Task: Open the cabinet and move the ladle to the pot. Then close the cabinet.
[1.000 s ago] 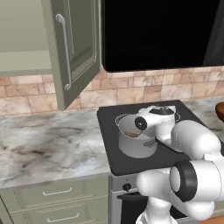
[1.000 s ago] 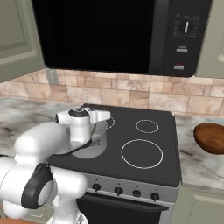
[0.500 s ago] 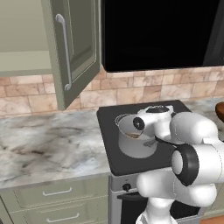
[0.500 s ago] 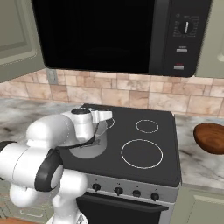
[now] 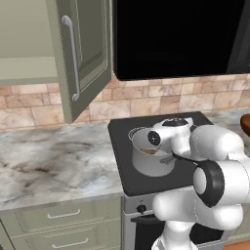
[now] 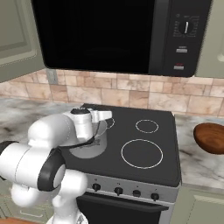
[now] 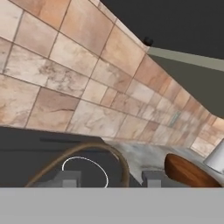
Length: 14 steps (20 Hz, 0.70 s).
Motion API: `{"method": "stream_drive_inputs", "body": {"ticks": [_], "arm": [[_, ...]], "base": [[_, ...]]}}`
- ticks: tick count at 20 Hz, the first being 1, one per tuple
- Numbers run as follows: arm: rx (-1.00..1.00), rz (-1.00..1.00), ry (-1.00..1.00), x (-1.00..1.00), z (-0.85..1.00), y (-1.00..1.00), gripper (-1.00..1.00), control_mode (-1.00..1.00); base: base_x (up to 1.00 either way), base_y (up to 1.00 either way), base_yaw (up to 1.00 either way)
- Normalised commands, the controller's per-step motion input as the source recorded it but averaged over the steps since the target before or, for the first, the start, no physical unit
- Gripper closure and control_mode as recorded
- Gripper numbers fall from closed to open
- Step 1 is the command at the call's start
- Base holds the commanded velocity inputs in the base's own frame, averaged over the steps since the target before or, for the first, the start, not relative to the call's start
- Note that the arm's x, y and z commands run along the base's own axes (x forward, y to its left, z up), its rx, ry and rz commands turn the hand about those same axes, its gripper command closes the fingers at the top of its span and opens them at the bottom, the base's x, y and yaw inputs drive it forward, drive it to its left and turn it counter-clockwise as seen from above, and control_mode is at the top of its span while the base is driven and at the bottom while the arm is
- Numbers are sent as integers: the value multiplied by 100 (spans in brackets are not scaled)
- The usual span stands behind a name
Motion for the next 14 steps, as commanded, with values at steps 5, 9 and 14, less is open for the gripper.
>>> {"method": "stream_drive_inputs", "body": {"ticks": [5,9,14], "arm": [[0,4,7,-65,23,0,-100,-100],[1,8,17,-68,54,1,-100,-100],[8,12,25,-69,92,10,-100,-100]], "base": [[0,0,0],[0,0,0],[0,0,0]]}}
